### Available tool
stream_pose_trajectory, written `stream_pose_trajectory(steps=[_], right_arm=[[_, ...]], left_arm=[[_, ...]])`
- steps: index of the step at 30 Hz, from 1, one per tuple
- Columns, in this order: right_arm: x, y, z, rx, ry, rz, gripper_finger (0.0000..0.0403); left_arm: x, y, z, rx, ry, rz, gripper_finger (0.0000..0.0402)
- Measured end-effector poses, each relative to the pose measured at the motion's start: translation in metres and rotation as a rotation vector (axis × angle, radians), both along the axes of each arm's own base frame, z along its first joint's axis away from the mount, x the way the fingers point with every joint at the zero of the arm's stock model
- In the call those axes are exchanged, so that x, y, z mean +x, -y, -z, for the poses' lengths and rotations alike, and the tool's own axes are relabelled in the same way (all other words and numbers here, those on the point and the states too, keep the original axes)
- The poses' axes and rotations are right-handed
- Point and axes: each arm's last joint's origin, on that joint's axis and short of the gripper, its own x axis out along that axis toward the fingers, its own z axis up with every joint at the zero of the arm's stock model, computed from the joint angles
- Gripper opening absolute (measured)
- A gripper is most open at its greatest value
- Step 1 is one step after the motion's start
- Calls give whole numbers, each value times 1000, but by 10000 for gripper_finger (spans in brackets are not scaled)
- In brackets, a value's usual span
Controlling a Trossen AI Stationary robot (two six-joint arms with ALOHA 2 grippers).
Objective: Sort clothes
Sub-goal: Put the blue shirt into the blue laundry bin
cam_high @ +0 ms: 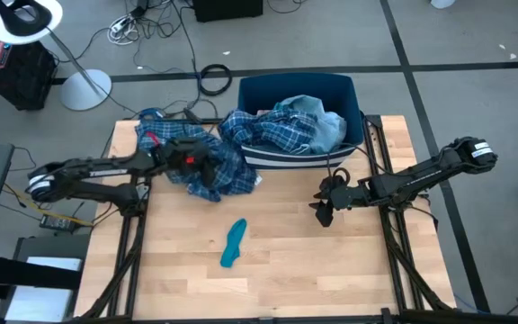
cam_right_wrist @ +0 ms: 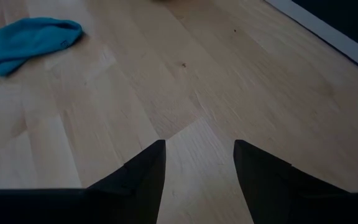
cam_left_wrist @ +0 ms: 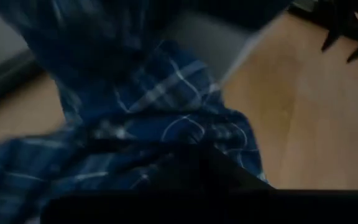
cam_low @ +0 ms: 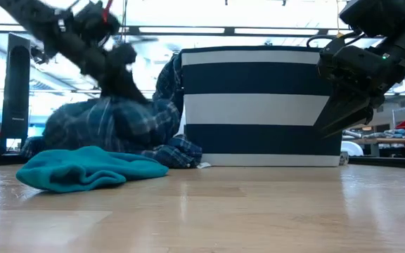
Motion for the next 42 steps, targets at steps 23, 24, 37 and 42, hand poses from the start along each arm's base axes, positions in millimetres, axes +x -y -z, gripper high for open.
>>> stream_pose_trajectory(steps=[23,24,37,42], right_arm=[[0,0,0,-7,-2,-6,190],[0,0,0,-7,-2,-6,190],[0,0,0,-7,-2,-7,190],[0,0,0,-11,-4,-11,190]], left_arm=[[29,-5,-272,538,301,-36,0],[35,-6,-281,549,310,-22,0],[116,-33,-349,632,459,96,0],[150,-45,-322,588,412,183,0]])
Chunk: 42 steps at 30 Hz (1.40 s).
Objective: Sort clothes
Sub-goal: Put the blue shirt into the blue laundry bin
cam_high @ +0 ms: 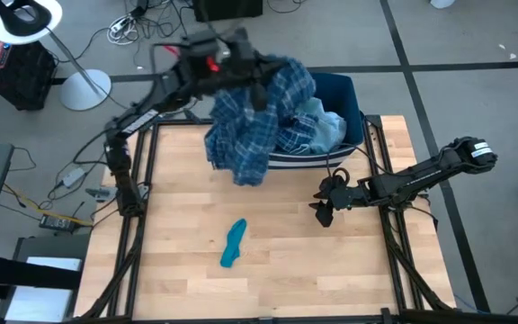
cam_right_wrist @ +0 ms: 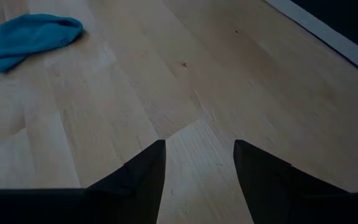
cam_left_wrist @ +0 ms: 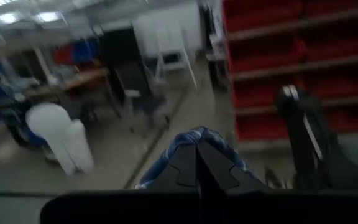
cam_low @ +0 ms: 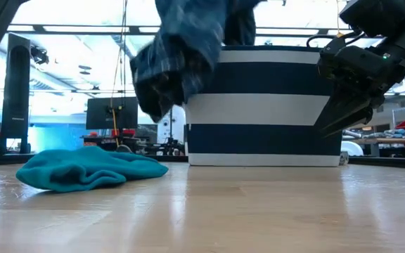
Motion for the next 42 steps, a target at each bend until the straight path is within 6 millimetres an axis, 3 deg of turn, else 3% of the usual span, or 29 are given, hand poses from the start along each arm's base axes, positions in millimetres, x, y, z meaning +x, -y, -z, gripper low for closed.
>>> stream_pose_trajectory(steps=[11,16,25,29,35,42], right_arm=[[0,0,0,-1,0,-1,190],[0,0,0,0,1,-1,190],[0,0,0,0,4,-1,190],[0,0,0,-1,3,-2,190],[0,0,0,-6,3,-7,190],[0,0,0,-6,5,-7,190]], left_arm=[[36,-22,90,-179,-523,-12,0],[59,-32,133,-237,-680,-24,0],[116,-53,216,-321,-725,-36,0],[132,-57,247,-334,-751,-31,0],[144,-62,279,-403,-776,-51,1],[147,-62,279,-408,-744,-33,52]])
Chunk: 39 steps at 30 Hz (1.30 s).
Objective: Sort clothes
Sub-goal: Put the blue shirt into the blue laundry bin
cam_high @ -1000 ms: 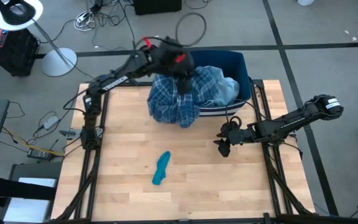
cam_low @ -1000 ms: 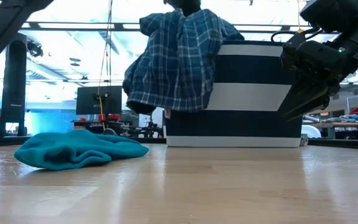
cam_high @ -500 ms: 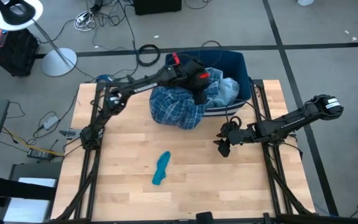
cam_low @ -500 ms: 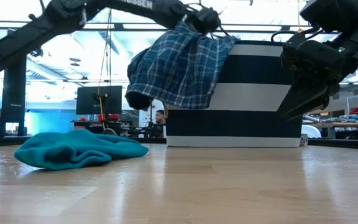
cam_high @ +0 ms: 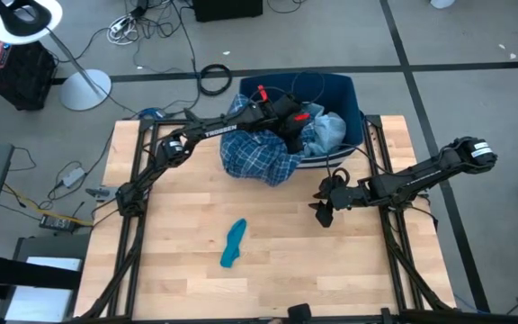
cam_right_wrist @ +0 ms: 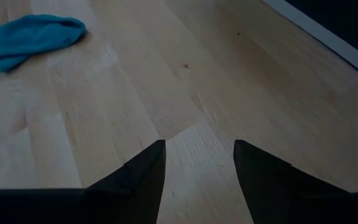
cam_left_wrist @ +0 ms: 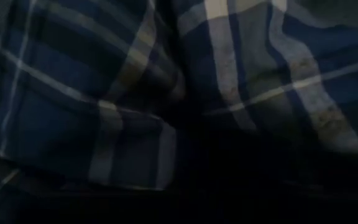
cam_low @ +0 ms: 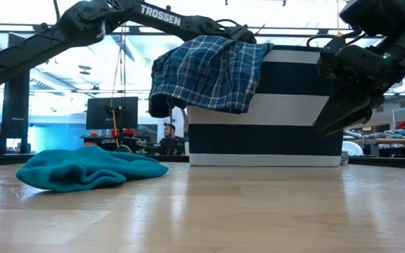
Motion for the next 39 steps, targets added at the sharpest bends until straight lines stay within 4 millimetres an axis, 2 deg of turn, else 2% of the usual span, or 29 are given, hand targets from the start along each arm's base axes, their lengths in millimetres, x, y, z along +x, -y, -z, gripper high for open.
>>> stream_pose_trajectory(steps=[6,10,12,19,27,31,36,39], right_arm=[[0,0,0,1,1,1,190],[0,0,0,0,0,0,190],[0,0,0,0,1,0,190],[0,0,0,-1,1,-1,190],[0,0,0,-1,1,-1,190],[0,0,0,-1,0,-1,190],[0,0,0,1,1,0,190],[0,0,0,8,3,6,190]], left_arm=[[-1,0,-8,0,26,6,130],[-6,2,-24,-2,22,4,151],[-12,4,-34,-1,22,10,153],[-41,15,-98,93,99,15,152],[-90,37,-162,148,123,44,152],[-112,50,-188,158,162,45,150],[-141,67,-222,201,241,35,128],[-157,74,-233,216,237,39,114]])
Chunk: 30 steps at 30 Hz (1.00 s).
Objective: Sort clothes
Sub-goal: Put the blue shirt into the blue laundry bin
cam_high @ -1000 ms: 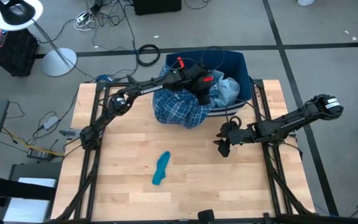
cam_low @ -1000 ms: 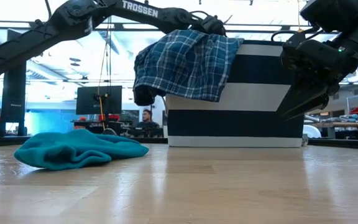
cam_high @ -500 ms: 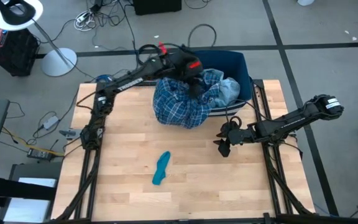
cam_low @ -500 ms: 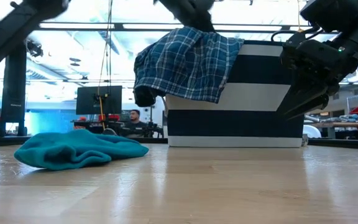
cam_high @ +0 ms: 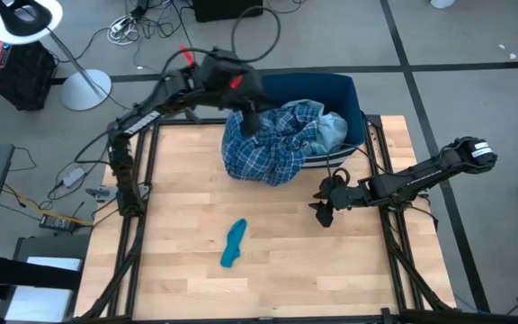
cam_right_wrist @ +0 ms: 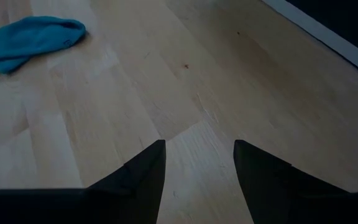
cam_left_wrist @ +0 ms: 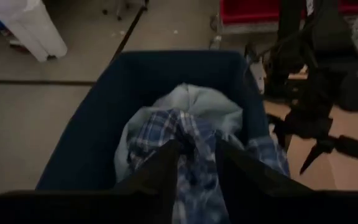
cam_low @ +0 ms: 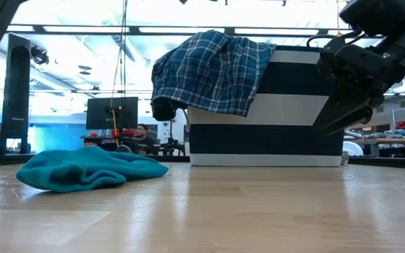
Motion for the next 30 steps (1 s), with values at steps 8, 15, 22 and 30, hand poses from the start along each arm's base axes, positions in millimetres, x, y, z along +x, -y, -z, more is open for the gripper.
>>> stream_pose_trajectory(steps=[8,15,22,30], right_arm=[[-1,-6,0,12,4,-18,190],[-2,-8,0,27,9,-12,190],[-2,-8,0,26,10,-10,190],[-2,-8,0,21,11,-5,190]], left_arm=[[-44,19,-12,-27,-127,-53,100],[-72,38,-20,5,-193,-146,100],[-105,54,-18,23,-201,-235,96],[-151,70,39,5,-74,-258,92]])
